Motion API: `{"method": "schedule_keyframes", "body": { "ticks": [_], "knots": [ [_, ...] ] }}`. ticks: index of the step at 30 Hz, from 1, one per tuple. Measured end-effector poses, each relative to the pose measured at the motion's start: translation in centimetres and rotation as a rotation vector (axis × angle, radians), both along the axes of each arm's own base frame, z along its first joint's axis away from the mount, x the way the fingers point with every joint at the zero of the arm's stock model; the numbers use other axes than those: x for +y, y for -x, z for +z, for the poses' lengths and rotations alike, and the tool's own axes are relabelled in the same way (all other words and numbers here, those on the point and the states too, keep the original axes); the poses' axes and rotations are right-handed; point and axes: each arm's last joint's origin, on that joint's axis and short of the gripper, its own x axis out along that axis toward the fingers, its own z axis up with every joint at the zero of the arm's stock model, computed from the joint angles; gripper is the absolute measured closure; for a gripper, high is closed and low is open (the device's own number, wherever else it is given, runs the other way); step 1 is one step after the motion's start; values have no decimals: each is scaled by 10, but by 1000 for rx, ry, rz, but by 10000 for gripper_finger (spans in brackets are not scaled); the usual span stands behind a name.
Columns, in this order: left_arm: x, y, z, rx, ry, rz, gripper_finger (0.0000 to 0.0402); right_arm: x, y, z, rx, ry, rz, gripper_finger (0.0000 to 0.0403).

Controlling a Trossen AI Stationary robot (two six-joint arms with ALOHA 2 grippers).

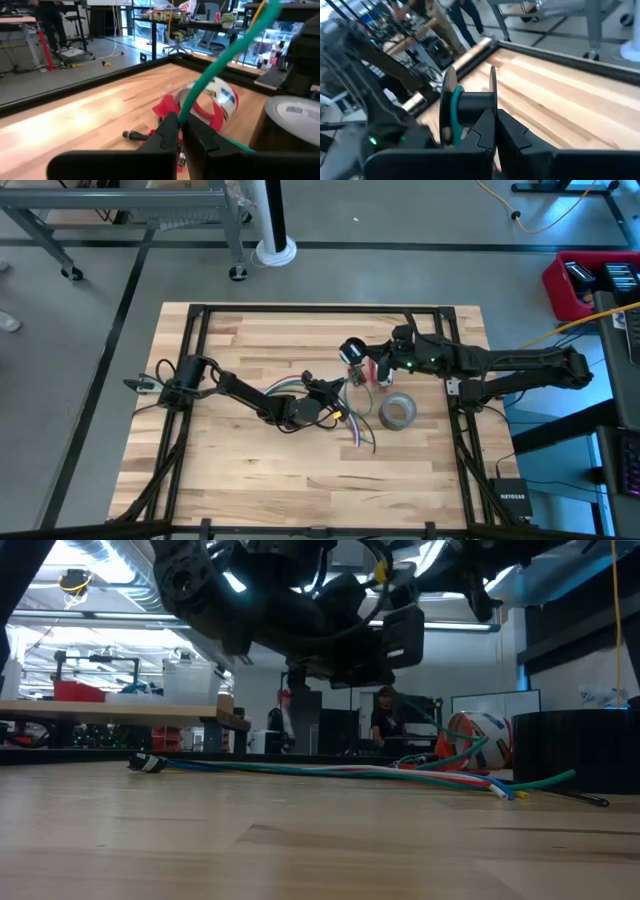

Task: Coil cords
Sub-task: Coil green wire onto the spool

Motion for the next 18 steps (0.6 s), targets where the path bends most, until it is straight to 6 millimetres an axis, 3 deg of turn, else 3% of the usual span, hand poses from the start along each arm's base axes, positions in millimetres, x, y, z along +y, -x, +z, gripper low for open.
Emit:
{"method": "schedule_keyframes", "body": {
  "ticks": [5, 11, 18],
  "knots": [
    [8, 0, 4, 17, -23, 19, 399, 1, 5, -6, 70, -37, 11, 396],
    [22, 2, -8, 97, 16, 63, 400, 3, 9, -17, 174, -124, 52, 396],
    [33, 1, -9, 114, 11, 89, 400, 4, 16, -27, 295, -170, 52, 396]
  ]
}}
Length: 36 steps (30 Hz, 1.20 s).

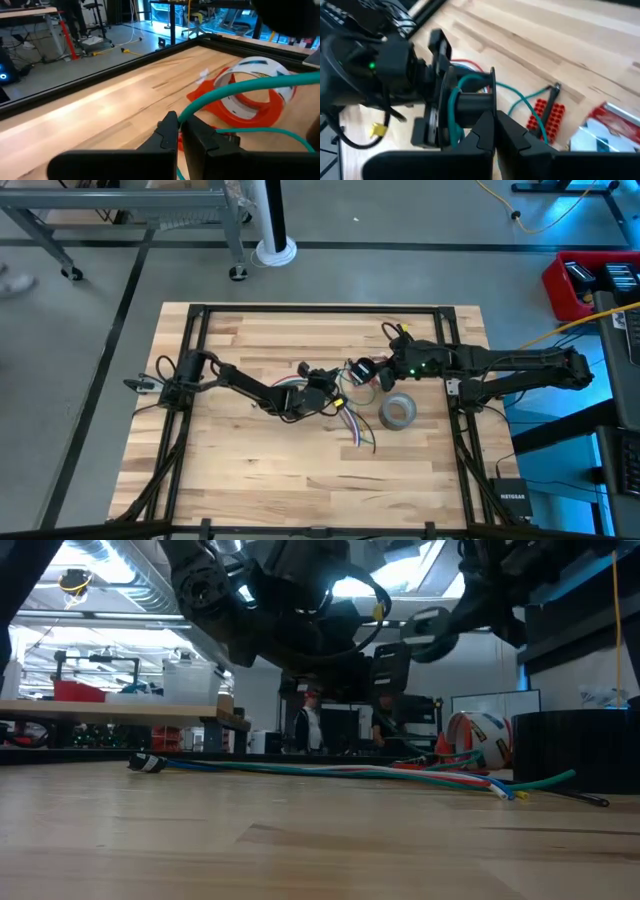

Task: Coil cords
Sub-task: Coil green wire onto the spool

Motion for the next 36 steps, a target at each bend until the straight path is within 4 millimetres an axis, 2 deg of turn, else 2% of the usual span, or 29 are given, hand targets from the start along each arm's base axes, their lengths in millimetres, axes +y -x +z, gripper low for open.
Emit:
{"method": "schedule_keyframes", "body": {
  "ticks": [9, 17, 25, 31, 36],
  "knots": [
    [22, -3, 2, -26, 70, -70, 400, 0, 5, -7, 84, -38, -24, 396],
    [47, -2, 22, -72, 242, -228, 400, 0, 3, -13, 128, -56, -36, 396],
    [68, -11, 42, 79, 409, -309, 400, 0, -7, -27, 208, -60, -38, 396],
    [87, -12, 56, 229, 456, -251, 400, 0, -11, -33, 243, -72, -26, 396],
    [100, -11, 63, 252, 471, -220, 400, 0, -11, -33, 241, -74, -17, 396]
  ]
}}
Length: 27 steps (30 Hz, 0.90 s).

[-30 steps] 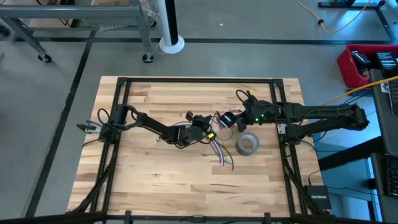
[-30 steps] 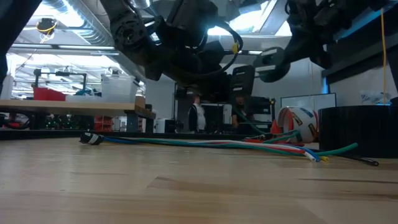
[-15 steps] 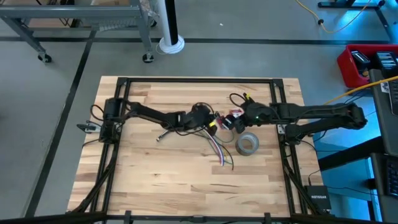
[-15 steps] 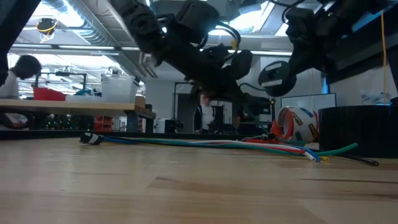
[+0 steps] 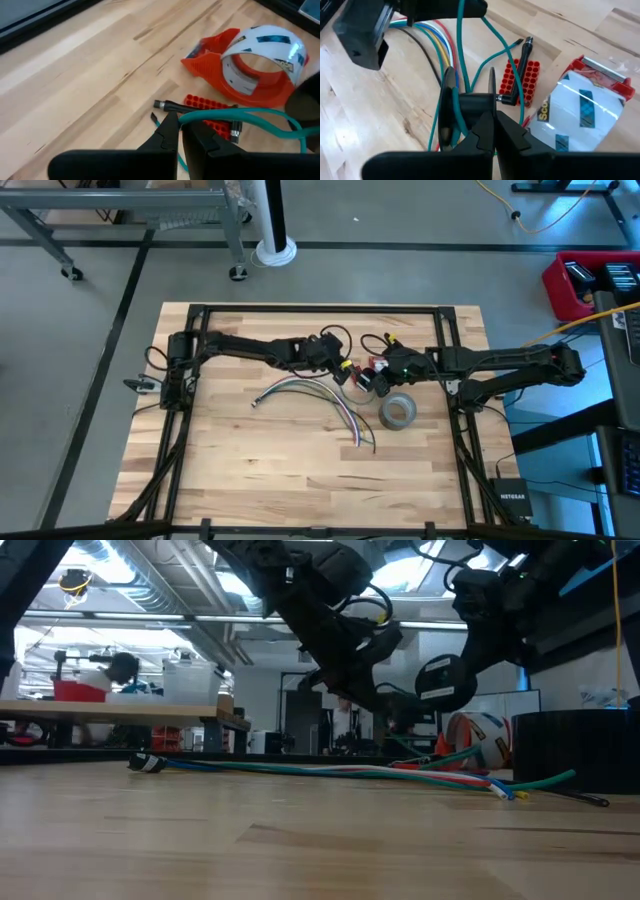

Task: Coil cords
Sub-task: Coil green wire onto the spool

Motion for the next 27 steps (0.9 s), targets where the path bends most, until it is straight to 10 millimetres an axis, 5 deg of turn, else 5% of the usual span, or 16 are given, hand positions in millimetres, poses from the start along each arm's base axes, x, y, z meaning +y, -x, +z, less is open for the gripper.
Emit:
{"method": "schedule_keyframes", "body": {
  "ticks": [15, 27],
  "knots": [
    [-4, -12, 25, -76, 26, -76, 400, -1, 0, 0, 1, 19, -21, 396],
    [15, -13, 38, -145, 48, -6, 398, -1, -1, 0, -6, 17, -31, 396]
  ]
}}
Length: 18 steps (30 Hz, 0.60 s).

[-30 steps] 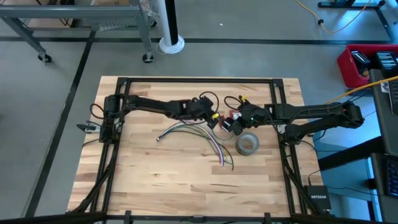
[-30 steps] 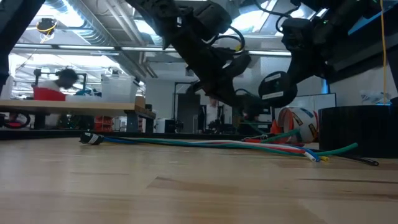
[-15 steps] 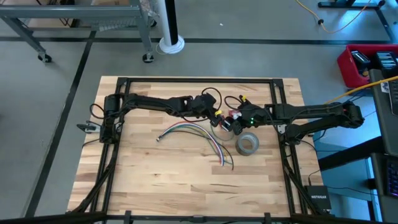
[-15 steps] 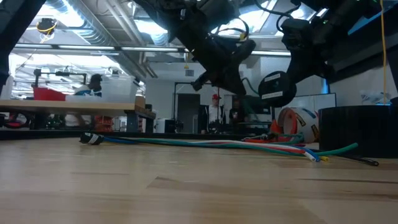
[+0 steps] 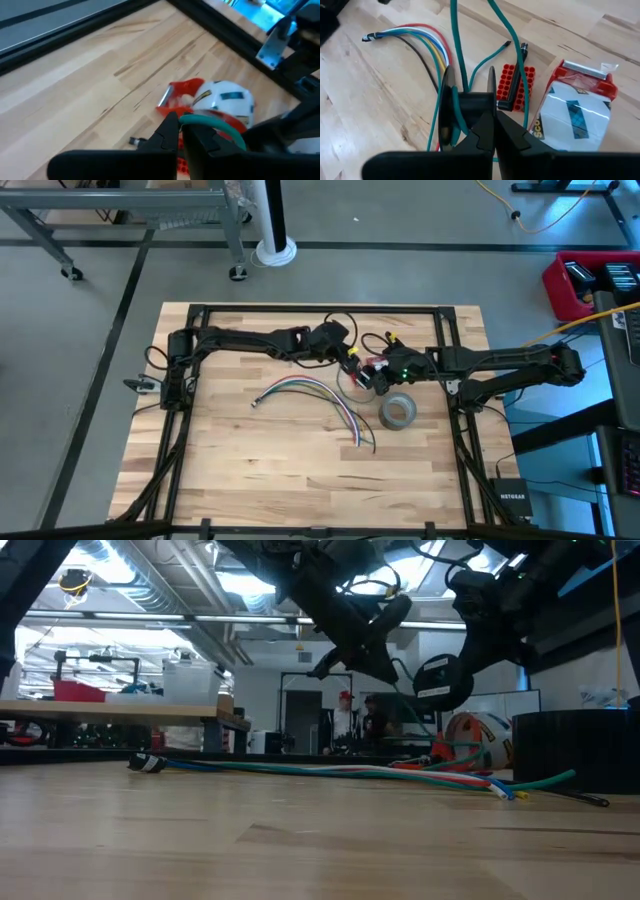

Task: Coil cords
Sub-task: Coil green wire onto the spool

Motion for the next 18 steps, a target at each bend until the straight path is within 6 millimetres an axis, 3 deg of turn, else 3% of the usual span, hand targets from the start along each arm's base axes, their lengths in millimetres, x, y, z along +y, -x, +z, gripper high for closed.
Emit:
{"method": "schedule_keyframes", "body": {
  "ticks": [10, 18],
  "knots": [
    [-14, -4, 1, 0, -28, -49, 397, -2, -6, -10, 53, 18, -49, 396],
    [-4, 11, -7, 152, 17, 10, 397, -2, -6, -11, 55, 31, -61, 396]
  ]
}}
